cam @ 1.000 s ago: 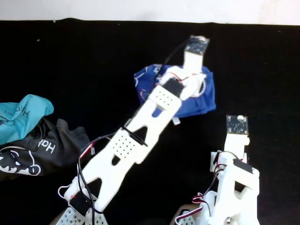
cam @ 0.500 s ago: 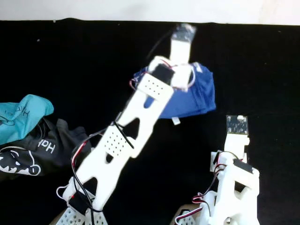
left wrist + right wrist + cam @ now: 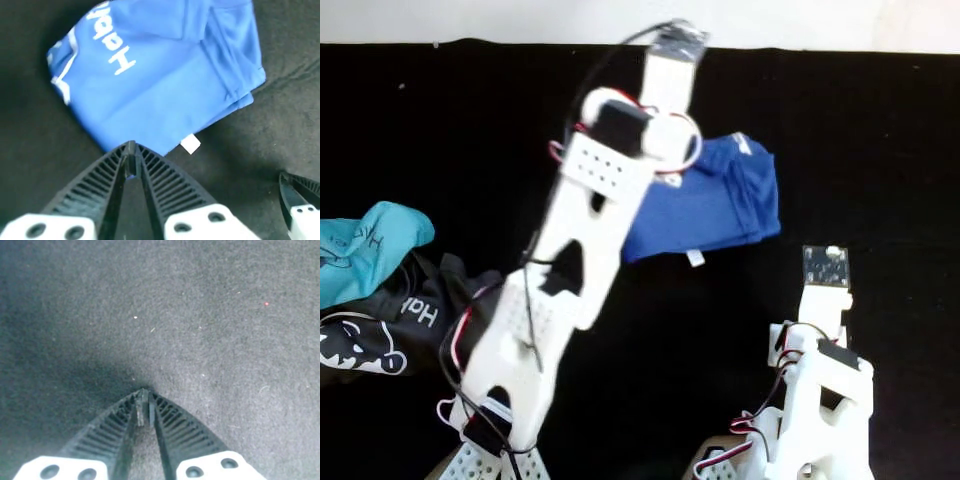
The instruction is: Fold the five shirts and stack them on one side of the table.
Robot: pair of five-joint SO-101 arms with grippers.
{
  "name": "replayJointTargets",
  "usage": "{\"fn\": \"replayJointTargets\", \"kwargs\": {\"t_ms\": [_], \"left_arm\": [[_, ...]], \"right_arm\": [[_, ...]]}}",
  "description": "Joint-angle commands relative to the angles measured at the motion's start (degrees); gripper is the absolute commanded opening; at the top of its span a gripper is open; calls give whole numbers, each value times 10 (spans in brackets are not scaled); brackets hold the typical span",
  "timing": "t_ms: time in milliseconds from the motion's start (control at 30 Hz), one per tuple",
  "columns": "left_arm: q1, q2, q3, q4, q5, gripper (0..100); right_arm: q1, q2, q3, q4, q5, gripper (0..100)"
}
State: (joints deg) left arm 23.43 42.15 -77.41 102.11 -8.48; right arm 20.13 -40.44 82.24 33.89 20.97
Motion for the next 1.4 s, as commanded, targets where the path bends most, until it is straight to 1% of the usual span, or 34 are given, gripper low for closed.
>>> {"fn": "replayJointTargets", "kwargs": {"t_ms": [0, 67, 133, 233, 300, 400, 500, 567, 767, 867, 933, 1033, 1133, 1267, 1367], "left_arm": [[0, -125, 202, -3, 11, 14], [-8, -147, 309, -56, 11, 14], [-24, -159, 393, -130, 12, 14], [-30, -158, 486, -225, 13, 14], [-17, -151, 536, -274, 14, 14], [10, -134, 579, -339, 15, 14], [36, -114, 578, -387, 15, 14], [47, -98, 558, -400, 15, 14], [68, -10, 475, -403, 15, 14], [71, 34, 413, -399, 16, 14], [72, 42, 362, -382, 18, 14], [80, 44, 284, -357, 55, 14], [83, 44, 232, -338, 69, 14], [80, 40, 182, -268, 69, 14], [68, 39, 128, -180, 68, 14]], "right_arm": [[7, 0, 3, -14, -6, 9], [6, 0, 3, -14, -6, 9], [6, 0, 3, -14, -5, 9], [6, 0, 3, -13, -4, 9], [6, 0, 3, -13, -4, 9], [6, 0, 3, -13, -4, 9], [6, 0, 3, -13, -4, 9], [6, 0, 3, -13, -4, 9], [6, 0, 3, -13, -5, 9], [6, 0, 3, -13, -6, 9], [6, 0, 3, -13, -6, 9], [6, 0, 3, -13, -6, 9], [7, 0, 3, -13, -7, 9], [7, -3, 3, -13, -7, 9], [7, -4, -4, 15, -7, 10]]}}
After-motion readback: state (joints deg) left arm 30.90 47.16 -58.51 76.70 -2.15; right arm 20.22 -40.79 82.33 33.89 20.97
